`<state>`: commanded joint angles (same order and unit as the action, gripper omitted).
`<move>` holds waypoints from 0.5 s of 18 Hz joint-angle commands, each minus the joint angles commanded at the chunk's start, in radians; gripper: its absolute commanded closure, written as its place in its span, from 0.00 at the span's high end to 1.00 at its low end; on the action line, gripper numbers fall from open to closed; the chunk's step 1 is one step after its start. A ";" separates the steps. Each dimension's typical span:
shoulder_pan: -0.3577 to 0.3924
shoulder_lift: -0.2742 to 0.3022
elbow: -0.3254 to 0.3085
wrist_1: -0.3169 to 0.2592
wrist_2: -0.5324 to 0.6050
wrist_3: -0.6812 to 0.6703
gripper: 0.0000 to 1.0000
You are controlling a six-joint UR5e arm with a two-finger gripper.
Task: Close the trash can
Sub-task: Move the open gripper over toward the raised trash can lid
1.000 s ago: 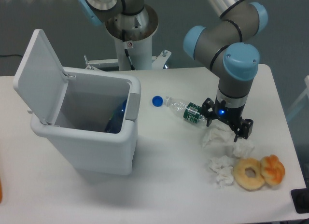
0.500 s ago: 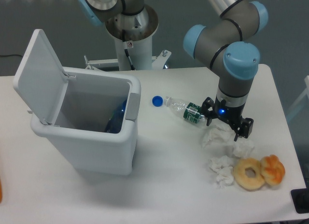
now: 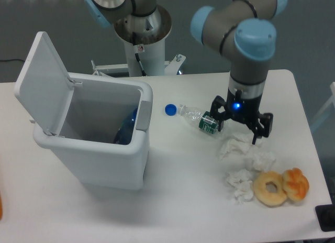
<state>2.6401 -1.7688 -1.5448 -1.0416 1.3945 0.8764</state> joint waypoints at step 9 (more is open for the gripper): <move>-0.126 0.138 0.063 -0.014 -0.162 -0.396 1.00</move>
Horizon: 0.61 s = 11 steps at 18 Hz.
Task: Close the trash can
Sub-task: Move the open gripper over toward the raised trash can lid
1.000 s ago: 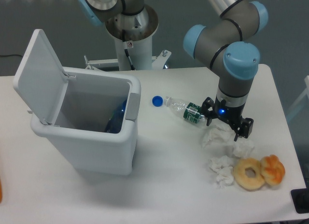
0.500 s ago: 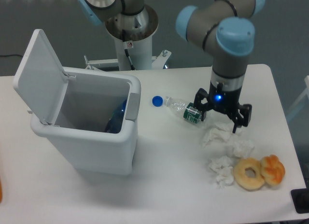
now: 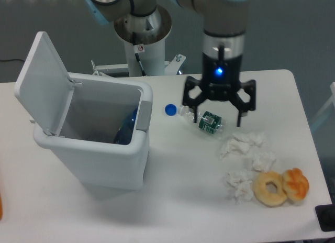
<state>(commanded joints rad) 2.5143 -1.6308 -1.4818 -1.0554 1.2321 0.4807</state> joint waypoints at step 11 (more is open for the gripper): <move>-0.149 0.124 0.008 0.002 -0.204 -0.394 1.00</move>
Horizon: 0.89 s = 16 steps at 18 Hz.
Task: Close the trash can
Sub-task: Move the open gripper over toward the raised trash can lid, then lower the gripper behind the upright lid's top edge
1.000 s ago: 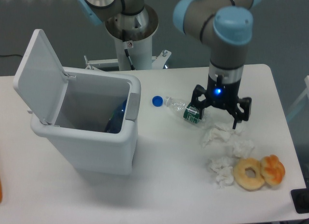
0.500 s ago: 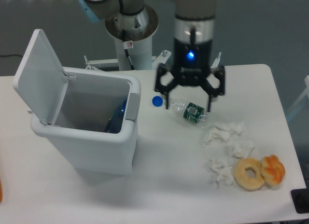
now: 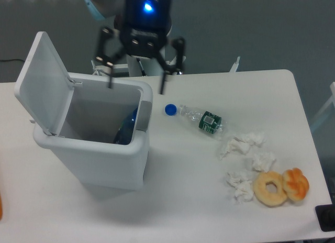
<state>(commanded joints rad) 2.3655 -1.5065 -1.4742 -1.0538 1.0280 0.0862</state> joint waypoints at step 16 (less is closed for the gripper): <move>-0.135 0.025 -0.028 0.003 -0.011 0.015 1.00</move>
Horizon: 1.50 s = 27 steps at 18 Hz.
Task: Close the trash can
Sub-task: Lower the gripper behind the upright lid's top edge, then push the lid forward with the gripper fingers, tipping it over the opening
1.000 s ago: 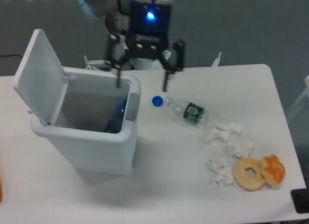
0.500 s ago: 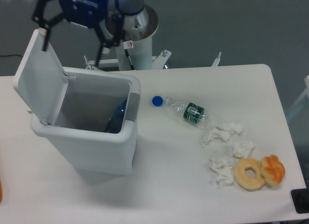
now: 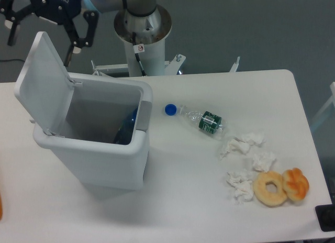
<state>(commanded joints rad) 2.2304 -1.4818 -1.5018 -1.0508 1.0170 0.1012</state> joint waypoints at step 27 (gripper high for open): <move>-0.060 -0.052 -0.009 -0.026 0.261 0.080 1.00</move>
<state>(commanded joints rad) 2.1706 -1.5340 -1.5110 -1.0768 1.2778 0.1810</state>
